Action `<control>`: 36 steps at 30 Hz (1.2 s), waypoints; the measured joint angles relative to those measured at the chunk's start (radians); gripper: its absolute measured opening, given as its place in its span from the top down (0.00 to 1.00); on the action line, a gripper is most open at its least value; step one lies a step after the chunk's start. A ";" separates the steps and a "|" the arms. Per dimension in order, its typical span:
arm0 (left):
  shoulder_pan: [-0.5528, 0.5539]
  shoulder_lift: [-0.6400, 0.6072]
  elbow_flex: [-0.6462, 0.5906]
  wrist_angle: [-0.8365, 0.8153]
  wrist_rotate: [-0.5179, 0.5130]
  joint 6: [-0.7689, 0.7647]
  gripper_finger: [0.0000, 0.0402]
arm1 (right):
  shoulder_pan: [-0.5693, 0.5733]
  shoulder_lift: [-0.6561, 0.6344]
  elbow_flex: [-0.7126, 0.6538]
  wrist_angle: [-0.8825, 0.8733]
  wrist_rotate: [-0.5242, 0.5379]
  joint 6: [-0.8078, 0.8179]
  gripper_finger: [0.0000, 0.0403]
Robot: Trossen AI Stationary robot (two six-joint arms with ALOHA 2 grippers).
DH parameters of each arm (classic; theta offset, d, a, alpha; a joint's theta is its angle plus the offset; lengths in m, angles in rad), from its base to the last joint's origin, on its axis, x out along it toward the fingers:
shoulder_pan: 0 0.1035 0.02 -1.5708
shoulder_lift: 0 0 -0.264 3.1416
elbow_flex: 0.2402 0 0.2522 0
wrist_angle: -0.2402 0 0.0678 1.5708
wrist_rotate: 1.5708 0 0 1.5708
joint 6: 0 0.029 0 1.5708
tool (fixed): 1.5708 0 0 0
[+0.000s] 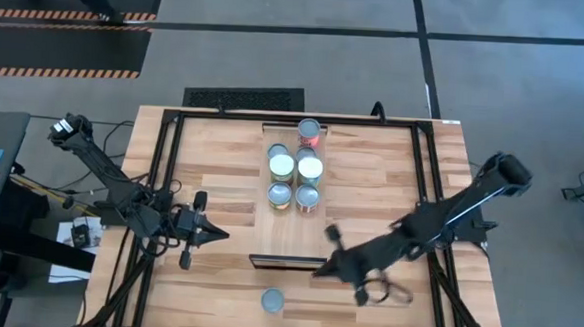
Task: Pick and place cans onto a shelf
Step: Put the big green can on the shelf aligned with the other big white can
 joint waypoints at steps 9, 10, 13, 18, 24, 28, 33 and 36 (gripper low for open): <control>0.000 0.089 0.059 0.044 0.025 0.107 0.99 | -0.051 -0.393 -0.446 0.307 0.126 -0.030 0.99; 0.000 0.106 0.081 0.035 0.026 0.124 0.99 | -0.062 -0.429 -0.486 0.324 0.144 -0.030 0.99; 0.000 0.160 0.160 -0.023 0.040 0.159 0.99 | -0.100 -0.529 -0.591 0.370 0.185 -0.028 0.98; 0.000 0.263 0.308 -0.171 0.055 0.161 0.99 | -0.156 -0.662 -0.729 0.484 0.180 -0.037 0.97; -0.012 0.408 0.462 -0.300 0.160 0.153 0.99 | -0.187 -0.752 -0.829 0.586 0.179 -0.050 0.97; -0.050 0.525 0.536 -0.329 0.241 0.231 0.99 | -0.193 -0.767 -0.835 0.589 0.180 -0.050 0.97; -0.090 0.671 0.616 -0.334 0.235 0.241 0.97 | -0.193 -0.768 -0.835 0.588 0.180 -0.047 0.97; -0.099 0.752 0.662 -0.376 0.233 0.202 0.93 | -0.192 -0.768 -0.835 0.588 0.180 -0.044 0.97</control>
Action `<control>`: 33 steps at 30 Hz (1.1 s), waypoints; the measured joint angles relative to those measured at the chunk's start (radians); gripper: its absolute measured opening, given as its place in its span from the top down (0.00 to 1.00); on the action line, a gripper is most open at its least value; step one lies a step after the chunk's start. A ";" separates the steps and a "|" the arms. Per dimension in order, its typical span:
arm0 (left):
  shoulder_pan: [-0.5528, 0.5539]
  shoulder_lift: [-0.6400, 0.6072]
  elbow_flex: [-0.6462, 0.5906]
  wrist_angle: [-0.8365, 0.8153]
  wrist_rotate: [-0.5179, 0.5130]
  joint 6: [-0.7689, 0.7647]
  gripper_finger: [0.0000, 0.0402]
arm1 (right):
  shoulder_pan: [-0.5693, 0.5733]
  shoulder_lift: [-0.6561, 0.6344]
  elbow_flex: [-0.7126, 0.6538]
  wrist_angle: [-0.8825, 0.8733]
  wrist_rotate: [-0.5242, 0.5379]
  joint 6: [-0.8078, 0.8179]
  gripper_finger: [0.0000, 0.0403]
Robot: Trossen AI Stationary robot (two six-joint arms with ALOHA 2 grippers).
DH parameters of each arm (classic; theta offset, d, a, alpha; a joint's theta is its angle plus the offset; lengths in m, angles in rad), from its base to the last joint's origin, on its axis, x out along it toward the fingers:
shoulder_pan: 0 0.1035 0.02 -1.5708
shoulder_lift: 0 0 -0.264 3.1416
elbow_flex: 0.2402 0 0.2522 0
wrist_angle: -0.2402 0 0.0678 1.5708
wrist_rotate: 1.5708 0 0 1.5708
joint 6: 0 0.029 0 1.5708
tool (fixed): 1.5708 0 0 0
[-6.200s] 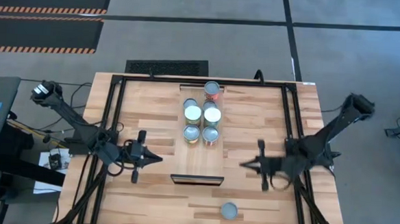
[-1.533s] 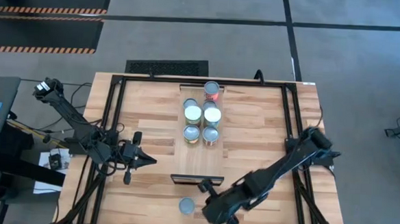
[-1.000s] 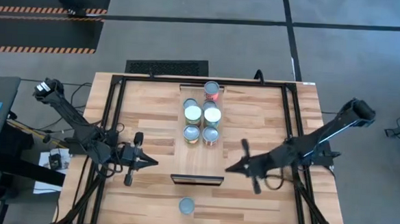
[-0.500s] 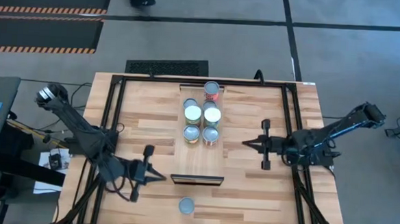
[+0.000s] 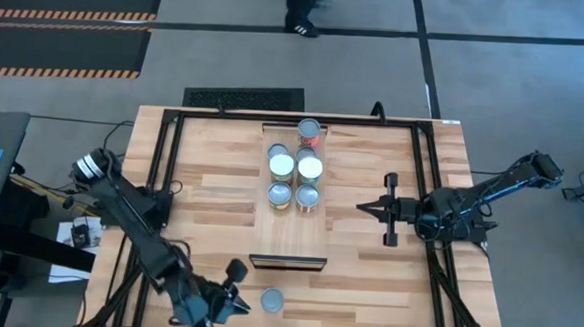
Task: Pick and place cans onto a shelf
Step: Put the big green can on the shelf aligned with the other big white can
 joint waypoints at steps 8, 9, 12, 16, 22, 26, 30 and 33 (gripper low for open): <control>-0.001 0.159 0.039 -0.061 -0.067 0.017 0.79 | 0.000 0.000 0.000 0.001 0.000 0.019 0.97; -0.001 0.168 0.039 -0.061 -0.094 0.034 0.77 | 0.000 0.000 0.000 0.001 0.000 0.020 0.97; 0.002 0.173 0.037 -0.054 -0.157 0.062 0.75 | 0.000 0.000 0.000 0.001 0.000 0.022 0.96; 0.024 0.173 0.034 -0.036 -0.137 0.072 0.73 | 0.000 0.001 0.000 0.000 0.000 0.027 0.97; 0.071 0.190 0.033 0.011 -0.022 0.160 0.73 | 0.000 0.006 0.000 0.002 0.000 0.031 0.96; 0.090 0.199 0.034 0.009 0.019 0.170 0.73 | 0.000 0.009 0.000 0.001 0.000 0.036 0.96; 0.095 0.236 0.034 0.014 0.055 0.191 0.73 | 0.000 0.014 0.000 0.001 0.000 0.037 0.97; 0.095 0.251 0.036 0.022 0.051 0.200 0.73 | 0.000 0.014 0.000 -0.001 0.000 0.037 0.96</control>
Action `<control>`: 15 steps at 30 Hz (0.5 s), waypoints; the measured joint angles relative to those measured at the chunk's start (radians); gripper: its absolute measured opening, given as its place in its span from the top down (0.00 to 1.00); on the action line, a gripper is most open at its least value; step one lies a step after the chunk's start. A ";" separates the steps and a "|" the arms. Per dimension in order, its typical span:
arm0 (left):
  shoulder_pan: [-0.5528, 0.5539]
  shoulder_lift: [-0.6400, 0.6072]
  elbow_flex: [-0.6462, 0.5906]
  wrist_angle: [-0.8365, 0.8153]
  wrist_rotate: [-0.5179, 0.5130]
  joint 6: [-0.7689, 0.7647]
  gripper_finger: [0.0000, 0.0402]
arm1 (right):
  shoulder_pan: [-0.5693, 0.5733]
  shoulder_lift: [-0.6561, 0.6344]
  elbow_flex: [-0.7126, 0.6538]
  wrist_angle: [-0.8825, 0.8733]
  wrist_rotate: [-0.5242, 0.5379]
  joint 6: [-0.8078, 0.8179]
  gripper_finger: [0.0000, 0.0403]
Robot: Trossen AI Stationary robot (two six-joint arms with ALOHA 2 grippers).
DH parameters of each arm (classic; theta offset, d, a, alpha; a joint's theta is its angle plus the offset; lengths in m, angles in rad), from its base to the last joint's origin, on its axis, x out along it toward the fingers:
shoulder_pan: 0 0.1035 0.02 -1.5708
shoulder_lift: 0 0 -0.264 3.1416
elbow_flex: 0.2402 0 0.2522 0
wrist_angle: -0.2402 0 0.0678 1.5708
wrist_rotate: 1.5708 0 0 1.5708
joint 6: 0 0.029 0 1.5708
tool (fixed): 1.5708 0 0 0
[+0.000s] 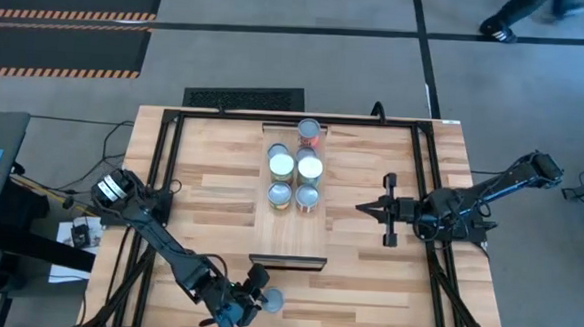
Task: Pick and place cans onto a shelf
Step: Put the big green can on the shelf aligned with the other big white can
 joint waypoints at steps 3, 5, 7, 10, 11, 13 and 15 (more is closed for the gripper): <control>0.003 0.000 0.000 -0.001 0.003 -0.007 0.75 | 0.000 0.000 0.000 0.003 0.000 0.000 0.96; 0.004 -0.003 0.000 -0.002 -0.002 -0.001 0.80 | 0.000 0.000 0.000 0.002 0.000 0.000 0.96; 0.001 -0.005 0.000 0.004 -0.002 0.011 0.86 | 0.000 0.000 0.000 0.002 0.000 0.000 0.96; -0.001 -0.006 0.000 0.001 0.008 0.018 0.96 | 0.000 0.000 0.000 0.002 0.000 0.000 0.97; -0.001 -0.006 0.000 -0.005 0.010 0.017 0.98 | 0.000 0.000 0.000 0.002 0.000 0.000 0.96; -0.006 -0.010 0.000 -0.007 0.023 0.018 0.98 | 0.000 0.000 0.000 0.002 0.000 0.000 0.96; -0.010 -0.029 0.001 -0.009 0.036 0.018 0.98 | 0.000 0.000 0.000 0.002 0.000 0.000 0.96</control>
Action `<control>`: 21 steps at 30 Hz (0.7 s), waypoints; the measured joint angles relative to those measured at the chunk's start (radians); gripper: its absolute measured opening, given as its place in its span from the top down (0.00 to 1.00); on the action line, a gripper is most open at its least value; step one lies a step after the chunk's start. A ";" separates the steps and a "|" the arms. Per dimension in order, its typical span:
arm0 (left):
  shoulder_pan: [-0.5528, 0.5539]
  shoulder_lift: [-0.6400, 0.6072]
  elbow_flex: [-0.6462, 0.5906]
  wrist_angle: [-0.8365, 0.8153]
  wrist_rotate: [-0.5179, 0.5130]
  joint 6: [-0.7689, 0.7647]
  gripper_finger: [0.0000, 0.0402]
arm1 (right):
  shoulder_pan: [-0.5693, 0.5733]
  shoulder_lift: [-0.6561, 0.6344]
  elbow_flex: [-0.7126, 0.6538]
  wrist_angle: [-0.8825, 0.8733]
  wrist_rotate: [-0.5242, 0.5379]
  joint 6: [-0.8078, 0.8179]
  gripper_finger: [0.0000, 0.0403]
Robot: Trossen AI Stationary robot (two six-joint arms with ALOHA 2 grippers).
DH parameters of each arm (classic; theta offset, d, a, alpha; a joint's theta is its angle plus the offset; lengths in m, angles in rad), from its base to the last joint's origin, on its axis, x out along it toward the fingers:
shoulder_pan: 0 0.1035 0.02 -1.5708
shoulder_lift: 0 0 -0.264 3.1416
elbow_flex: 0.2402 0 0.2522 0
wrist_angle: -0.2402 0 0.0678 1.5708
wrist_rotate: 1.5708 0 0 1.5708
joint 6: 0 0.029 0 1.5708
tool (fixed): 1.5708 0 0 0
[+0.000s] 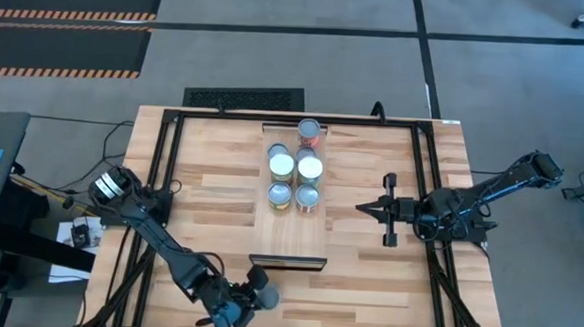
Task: Pick and place cans onto a shelf
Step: Put the big green can on the shelf aligned with the other big white can
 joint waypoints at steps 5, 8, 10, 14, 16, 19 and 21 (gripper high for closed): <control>-0.028 -0.096 0.048 -0.076 0.036 -0.048 0.99 | 0.000 0.000 0.000 -0.003 0.000 0.000 0.97; -0.055 -0.168 0.087 -0.153 0.039 -0.107 0.99 | 0.000 0.000 0.000 -0.003 0.000 0.000 0.96; -0.072 -0.221 0.114 -0.222 0.035 -0.162 0.99 | 0.000 0.000 0.000 -0.006 0.000 0.000 0.96; -0.102 -0.321 0.170 -0.401 -0.097 -0.269 0.99 | 0.000 0.000 0.000 -0.008 0.000 0.000 0.96; -0.102 -0.371 0.190 -0.492 -0.197 -0.315 0.99 | 0.000 0.000 0.000 -0.011 0.000 0.000 0.96; -0.073 -0.450 0.205 -0.630 -0.328 -0.391 0.99 | 0.000 0.000 0.000 -0.011 0.000 0.000 0.96; -0.031 -0.502 0.205 -0.709 -0.391 -0.439 0.99 | 0.000 0.000 0.000 -0.010 0.000 0.000 0.96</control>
